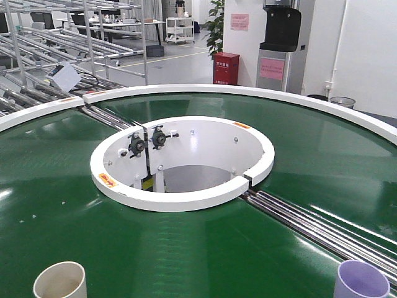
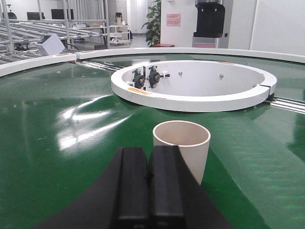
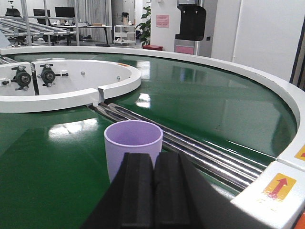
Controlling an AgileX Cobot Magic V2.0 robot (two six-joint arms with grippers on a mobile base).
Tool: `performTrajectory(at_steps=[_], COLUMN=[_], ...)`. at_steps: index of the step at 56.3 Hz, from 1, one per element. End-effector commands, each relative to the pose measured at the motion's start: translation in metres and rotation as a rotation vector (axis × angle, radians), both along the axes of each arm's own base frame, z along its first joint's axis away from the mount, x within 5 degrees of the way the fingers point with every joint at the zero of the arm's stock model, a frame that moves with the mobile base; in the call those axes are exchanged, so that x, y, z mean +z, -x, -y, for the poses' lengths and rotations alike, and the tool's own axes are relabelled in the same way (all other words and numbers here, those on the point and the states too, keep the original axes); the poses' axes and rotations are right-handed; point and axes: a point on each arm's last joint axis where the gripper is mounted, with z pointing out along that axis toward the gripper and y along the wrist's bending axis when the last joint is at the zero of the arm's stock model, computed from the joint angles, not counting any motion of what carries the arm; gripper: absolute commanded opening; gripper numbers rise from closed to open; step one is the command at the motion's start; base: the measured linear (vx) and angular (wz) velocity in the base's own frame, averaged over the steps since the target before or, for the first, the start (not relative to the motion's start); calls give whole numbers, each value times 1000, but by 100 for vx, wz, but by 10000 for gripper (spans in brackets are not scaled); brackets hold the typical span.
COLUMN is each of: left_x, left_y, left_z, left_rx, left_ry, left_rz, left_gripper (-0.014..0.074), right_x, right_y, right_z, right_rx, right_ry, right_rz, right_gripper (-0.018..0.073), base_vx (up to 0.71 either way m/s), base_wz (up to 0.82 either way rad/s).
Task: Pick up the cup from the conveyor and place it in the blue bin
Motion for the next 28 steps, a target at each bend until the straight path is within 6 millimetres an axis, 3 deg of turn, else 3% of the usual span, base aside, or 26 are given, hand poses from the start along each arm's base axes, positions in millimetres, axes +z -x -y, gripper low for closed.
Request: performTrajectory(at_steps=[1, 28], left_x=[4, 5], left_y=[1, 1], left_z=[-1, -1], left_rx=[11, 12], left_ry=[10, 11], left_rz=[81, 99], left_gripper=[-4, -4], right_x=[1, 1], right_y=[0, 0], right_z=[0, 0], right_rx=[4, 4], right_ry=[16, 16], right_rz=[68, 68], right_gripper=[-9, -9], base_vx=[0, 0], base_wz=[0, 0])
